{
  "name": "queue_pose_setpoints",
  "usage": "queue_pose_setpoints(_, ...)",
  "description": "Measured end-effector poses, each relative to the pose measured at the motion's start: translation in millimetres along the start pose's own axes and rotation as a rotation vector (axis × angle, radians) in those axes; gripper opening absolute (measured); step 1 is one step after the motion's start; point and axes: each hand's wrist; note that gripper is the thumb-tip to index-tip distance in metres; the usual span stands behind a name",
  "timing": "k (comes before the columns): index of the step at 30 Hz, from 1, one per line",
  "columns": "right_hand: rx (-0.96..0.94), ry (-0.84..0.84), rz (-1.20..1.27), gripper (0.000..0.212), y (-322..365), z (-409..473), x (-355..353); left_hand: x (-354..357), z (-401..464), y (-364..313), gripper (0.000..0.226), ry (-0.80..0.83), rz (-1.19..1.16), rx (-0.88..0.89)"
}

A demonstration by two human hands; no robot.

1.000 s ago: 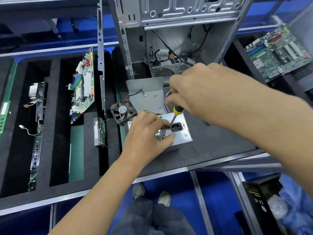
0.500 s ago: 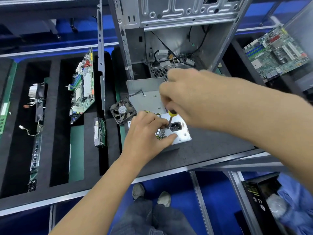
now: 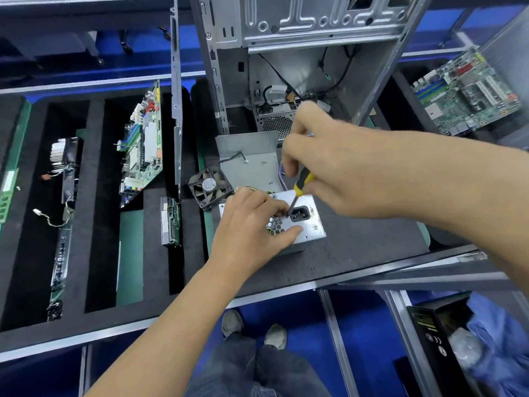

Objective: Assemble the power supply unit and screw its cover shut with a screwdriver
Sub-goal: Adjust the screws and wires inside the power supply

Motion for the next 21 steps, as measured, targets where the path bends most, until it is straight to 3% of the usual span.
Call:
queue_pose_setpoints(2,0.014,-0.010,-0.025,0.014,3.0,1.0,-0.2,0.6,0.1,-0.2,0.032,0.003,-0.002,-0.008)
queue_pose_setpoints(5,0.123,-0.024,-0.114,0.035,6.9,0.3,-1.9,-0.1,-0.6,-0.6,0.031,0.008,-0.004,-0.017)
queue_pose_setpoints(8,0.029,0.031,0.114,0.014,7.3,-2.3,-3.8,-0.8,-1.3,-1.4,0.030,0.008,-0.008,-0.014)
queue_pose_setpoints(10,0.022,0.018,0.043,0.011,7.7,1.0,-2.8,-0.7,-0.9,-1.7,0.030,0.002,-0.010,-0.012)
queue_pose_setpoints(12,0.120,-0.048,-0.133,0.030,10.7,3.2,-2.0,-0.3,-0.9,-1.3,0.031,-0.005,-0.004,-0.012)
queue_pose_setpoints(14,0.175,-0.003,-0.069,0.042,11.8,-1.2,-3.5,0.2,-1.6,-1.1,0.030,-0.008,-0.007,-0.005)
queue_pose_setpoints(17,0.054,0.005,0.192,0.011,8.6,-3.7,-5.3,0.1,-1.9,-0.9,0.029,-0.018,-0.004,0.003)
queue_pose_setpoints(19,0.048,-0.044,0.073,0.017,9.0,-0.6,-5.4,-0.1,-1.6,-1.6,0.030,-0.011,-0.002,-0.001)
queue_pose_setpoints(21,0.150,-0.109,-0.139,0.037,10.5,1.0,-6.2,-0.5,-1.3,-2.2,0.032,-0.008,-0.001,-0.007)
Point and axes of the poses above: each hand's wrist, its own z-axis towards the middle knuckle, its own x-axis out of the palm, y = z × x, and after that the axes turned 2 degrees about z, right-handed
